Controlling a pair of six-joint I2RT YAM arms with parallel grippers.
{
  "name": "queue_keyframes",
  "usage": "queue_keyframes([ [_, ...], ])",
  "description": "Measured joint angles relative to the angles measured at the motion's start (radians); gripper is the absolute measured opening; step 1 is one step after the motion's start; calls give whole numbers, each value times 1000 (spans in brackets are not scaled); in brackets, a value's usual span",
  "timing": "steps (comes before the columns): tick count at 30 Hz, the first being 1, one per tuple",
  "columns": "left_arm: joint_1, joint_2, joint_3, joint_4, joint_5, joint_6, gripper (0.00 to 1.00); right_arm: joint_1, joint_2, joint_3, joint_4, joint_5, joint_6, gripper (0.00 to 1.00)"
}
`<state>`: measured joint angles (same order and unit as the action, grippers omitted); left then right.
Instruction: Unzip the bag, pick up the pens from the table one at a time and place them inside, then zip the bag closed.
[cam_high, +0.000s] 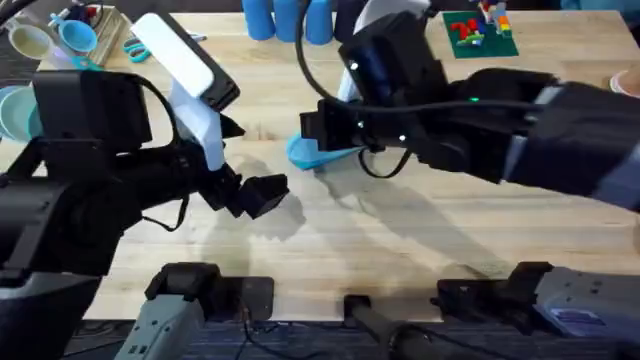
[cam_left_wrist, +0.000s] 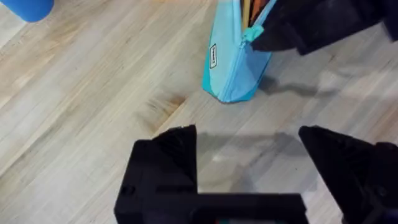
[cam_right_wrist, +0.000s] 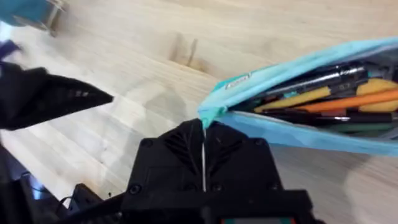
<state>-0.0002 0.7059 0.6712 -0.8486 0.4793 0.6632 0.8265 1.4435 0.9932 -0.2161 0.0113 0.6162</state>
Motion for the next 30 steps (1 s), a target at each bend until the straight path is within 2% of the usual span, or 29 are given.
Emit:
queue_keyframes([
  [26,0,0,0,1,0,0,993,0,-30,0,0,4,-26,32],
  [30,0,0,0,35,-1,0,992,0,-30,0,0,4,-26,33],
])
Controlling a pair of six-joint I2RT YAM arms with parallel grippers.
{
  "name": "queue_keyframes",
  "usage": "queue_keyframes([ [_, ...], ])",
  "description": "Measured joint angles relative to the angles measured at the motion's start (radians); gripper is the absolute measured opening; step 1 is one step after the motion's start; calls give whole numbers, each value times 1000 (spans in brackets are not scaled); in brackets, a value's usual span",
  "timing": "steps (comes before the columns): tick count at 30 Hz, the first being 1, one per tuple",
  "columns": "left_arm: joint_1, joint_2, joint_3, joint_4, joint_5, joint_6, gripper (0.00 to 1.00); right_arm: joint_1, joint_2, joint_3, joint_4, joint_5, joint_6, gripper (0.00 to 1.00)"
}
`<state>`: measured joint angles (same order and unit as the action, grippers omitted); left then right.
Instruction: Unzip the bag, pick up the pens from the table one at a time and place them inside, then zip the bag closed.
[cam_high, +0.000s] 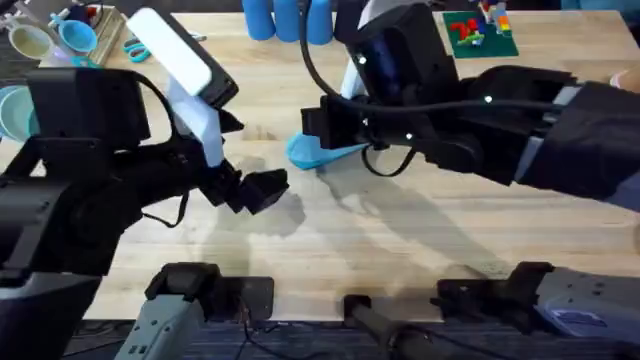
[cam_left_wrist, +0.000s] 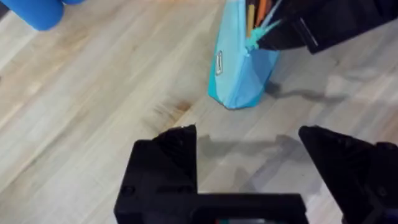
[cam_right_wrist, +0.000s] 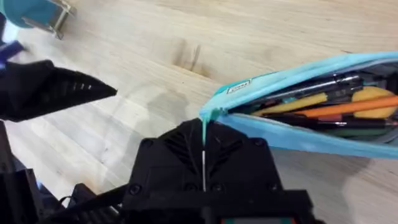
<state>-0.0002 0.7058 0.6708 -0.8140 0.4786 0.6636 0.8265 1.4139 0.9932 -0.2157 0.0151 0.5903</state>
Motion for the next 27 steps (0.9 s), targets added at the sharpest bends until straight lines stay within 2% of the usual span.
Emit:
queue_keyframes([
  [9,0,2,0,50,1,27,993,0,0,0,-1,0,0,32],
  [14,0,45,0,80,34,93,994,0,0,0,-1,0,0,32],
  [18,0,126,0,114,97,154,995,0,0,0,-1,0,0,33],
  [27,0,371,0,230,307,305,995,0,0,0,-1,0,0,32],
])
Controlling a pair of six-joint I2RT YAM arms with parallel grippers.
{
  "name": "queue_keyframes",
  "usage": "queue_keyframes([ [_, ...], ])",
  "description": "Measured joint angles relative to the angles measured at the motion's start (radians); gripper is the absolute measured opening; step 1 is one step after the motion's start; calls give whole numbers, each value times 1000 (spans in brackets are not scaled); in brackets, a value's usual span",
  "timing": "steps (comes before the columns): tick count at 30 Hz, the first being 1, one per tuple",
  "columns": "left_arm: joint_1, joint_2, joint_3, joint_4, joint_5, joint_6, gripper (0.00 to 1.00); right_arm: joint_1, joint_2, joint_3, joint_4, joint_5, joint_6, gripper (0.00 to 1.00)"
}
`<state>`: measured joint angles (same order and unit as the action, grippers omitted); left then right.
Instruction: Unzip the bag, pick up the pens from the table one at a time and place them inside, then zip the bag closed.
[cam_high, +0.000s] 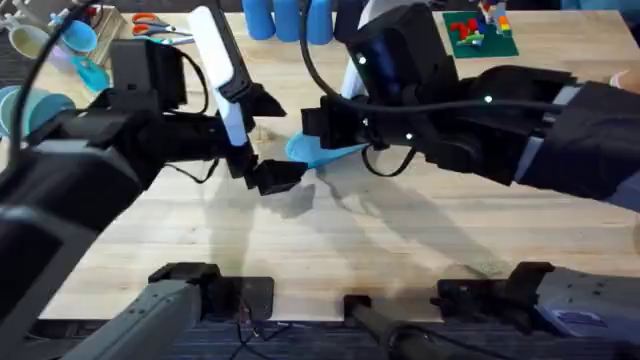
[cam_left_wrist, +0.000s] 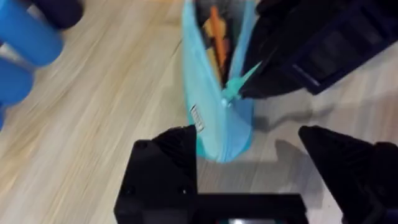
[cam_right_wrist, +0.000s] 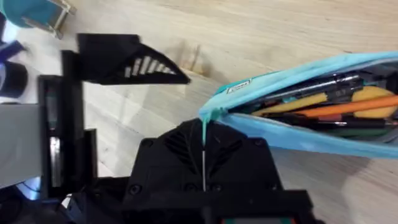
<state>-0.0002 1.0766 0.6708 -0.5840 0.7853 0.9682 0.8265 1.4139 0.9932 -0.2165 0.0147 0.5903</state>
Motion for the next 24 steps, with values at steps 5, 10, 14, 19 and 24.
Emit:
queue_keyframes([
  [5,0,90,0,16,103,75,995,0,0,0,0,0,0,32],
  [10,0,147,0,23,138,118,995,0,0,0,0,0,0,31],
  [14,0,182,0,61,142,137,996,0,0,0,0,0,0,31],
  [19,0,226,0,78,124,147,995,0,0,0,0,0,0,32],
  [24,0,265,0,104,99,151,995,0,0,0,0,0,0,32],
])
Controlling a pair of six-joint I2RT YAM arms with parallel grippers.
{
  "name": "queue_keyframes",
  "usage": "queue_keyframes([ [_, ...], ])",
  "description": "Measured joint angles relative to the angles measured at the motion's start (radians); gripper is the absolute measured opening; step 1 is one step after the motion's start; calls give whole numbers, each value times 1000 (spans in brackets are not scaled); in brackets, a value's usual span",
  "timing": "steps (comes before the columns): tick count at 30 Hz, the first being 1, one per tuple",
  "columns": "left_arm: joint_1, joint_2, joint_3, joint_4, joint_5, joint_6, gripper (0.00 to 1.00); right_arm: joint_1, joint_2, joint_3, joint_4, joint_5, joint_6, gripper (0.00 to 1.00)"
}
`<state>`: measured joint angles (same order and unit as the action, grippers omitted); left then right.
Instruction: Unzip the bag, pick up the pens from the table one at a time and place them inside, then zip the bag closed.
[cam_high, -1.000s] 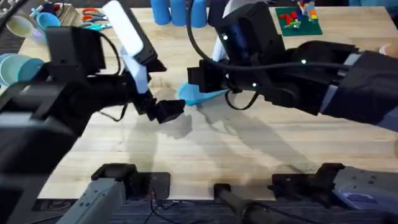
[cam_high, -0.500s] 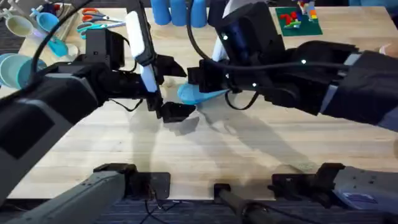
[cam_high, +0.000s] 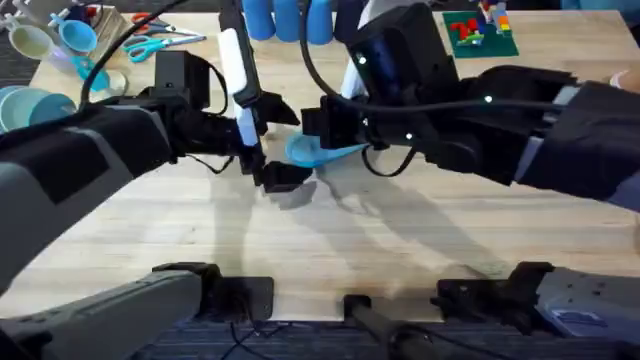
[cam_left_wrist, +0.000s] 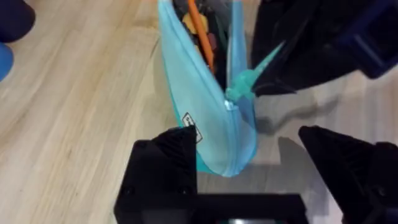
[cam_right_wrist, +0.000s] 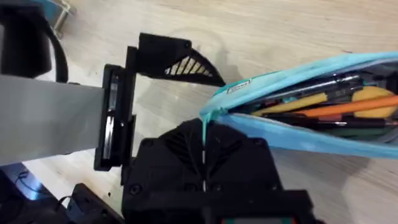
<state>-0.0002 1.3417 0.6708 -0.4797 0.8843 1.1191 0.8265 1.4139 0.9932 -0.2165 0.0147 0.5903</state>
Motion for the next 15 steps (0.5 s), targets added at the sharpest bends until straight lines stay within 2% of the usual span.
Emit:
queue_keyframes([
  [3,0,7,0,33,-10,0,990,0,0,0,0,0,0,31],
  [4,0,7,0,35,-10,0,946,0,0,0,0,0,0,32],
  [7,0,7,0,39,-13,3,660,0,0,0,0,0,0,32],
  [11,0,9,0,39,-14,3,449,0,0,0,0,0,0,32],
  [14,1,16,0,47,-16,6,118,0,0,0,0,0,0,31],
  [15,2,17,0,47,-17,7,65,0,0,0,-1,0,0,31],
])
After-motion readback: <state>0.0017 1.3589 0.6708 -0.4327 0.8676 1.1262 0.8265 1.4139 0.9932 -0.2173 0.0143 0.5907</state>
